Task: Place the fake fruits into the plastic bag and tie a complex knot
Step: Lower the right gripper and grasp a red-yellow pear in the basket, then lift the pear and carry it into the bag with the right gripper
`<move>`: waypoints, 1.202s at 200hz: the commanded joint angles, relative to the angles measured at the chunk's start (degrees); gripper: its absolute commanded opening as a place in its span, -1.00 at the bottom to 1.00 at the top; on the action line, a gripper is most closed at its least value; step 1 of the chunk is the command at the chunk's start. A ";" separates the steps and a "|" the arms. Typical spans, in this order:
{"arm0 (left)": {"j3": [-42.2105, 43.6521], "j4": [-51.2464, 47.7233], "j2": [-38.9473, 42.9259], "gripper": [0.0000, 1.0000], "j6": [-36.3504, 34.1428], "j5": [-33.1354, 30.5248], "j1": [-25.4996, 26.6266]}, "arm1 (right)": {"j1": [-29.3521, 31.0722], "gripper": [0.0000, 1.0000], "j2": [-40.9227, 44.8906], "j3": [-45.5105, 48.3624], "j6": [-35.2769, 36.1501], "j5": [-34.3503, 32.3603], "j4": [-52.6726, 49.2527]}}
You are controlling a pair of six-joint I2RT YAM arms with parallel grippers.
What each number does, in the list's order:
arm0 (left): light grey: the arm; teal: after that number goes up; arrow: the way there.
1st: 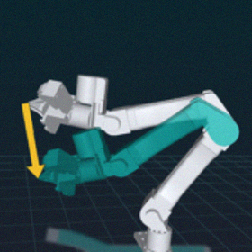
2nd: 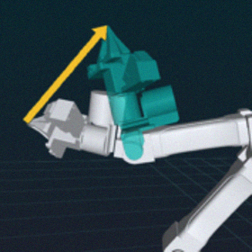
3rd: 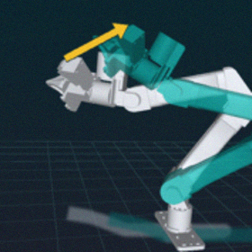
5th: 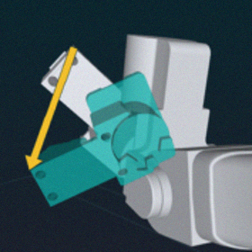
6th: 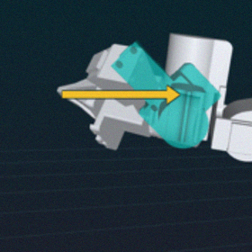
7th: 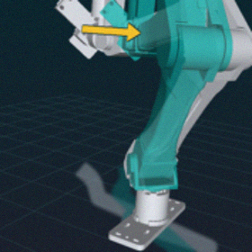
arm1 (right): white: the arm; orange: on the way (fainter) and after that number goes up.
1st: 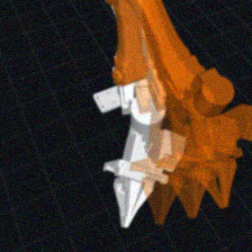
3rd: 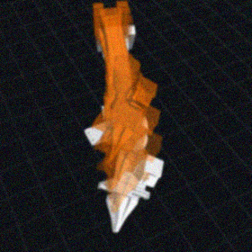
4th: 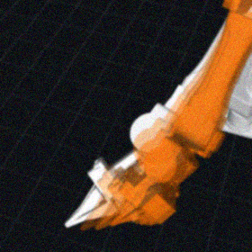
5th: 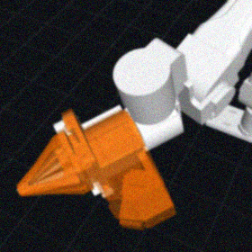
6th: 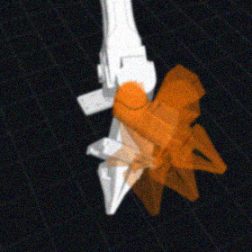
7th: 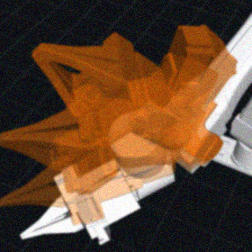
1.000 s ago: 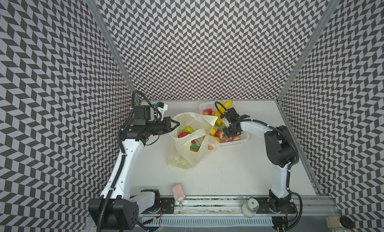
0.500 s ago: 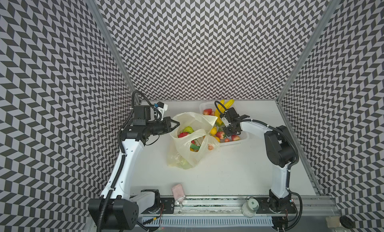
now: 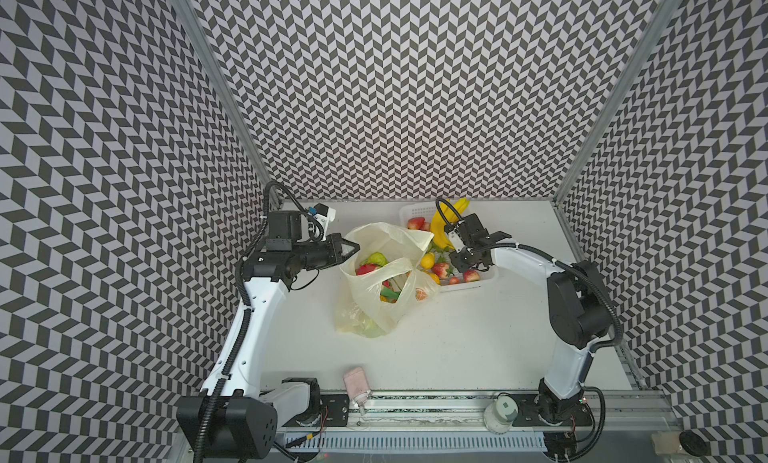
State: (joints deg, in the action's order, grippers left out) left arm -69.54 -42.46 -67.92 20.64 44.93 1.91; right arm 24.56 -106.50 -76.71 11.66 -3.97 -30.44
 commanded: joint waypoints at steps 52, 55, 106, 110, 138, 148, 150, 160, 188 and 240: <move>0.63 1.52 -0.11 -1.00 -0.05 1.32 0.28 | -1.83 -0.51 7.89 3.01 -2.76 2.63 5.08; 0.63 1.59 -0.08 -1.00 -0.07 1.43 0.28 | -1.92 -0.51 8.15 3.12 -2.84 2.71 4.96; 0.98 1.85 0.16 -1.00 0.10 1.56 0.28 | -2.47 -0.51 12.77 3.93 -3.78 3.96 4.19; 0.98 1.86 0.16 -1.00 0.10 1.57 0.28 | -2.49 -0.51 13.05 3.93 -3.83 4.18 4.04; 0.90 1.87 0.25 -1.00 0.26 1.65 0.28 | -2.50 -0.51 15.35 3.85 -4.09 6.27 3.54; 0.97 1.94 0.25 -1.00 0.31 1.65 0.29 | -2.50 -0.52 16.06 3.80 -4.19 7.52 3.29; 0.98 1.87 0.29 -1.00 0.35 1.61 0.29 | -2.56 -0.52 16.19 3.77 -4.19 7.67 3.28; 0.98 1.85 0.40 -1.00 0.35 1.58 0.28 | -2.53 -0.51 16.81 3.84 -4.32 8.62 2.96; 1.05 1.91 0.59 -1.00 0.45 1.62 0.29 | -2.50 -0.52 19.21 4.19 -4.71 10.98 1.43; 0.90 1.95 0.61 -1.00 0.45 1.57 0.29 | -2.54 -0.51 24.45 4.45 -6.30 11.79 -1.81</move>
State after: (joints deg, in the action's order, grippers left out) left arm -68.90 -41.58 -67.92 20.93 45.78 1.91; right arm 22.31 -85.62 -72.84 6.26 6.11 -31.68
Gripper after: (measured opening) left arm 0.047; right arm 0.449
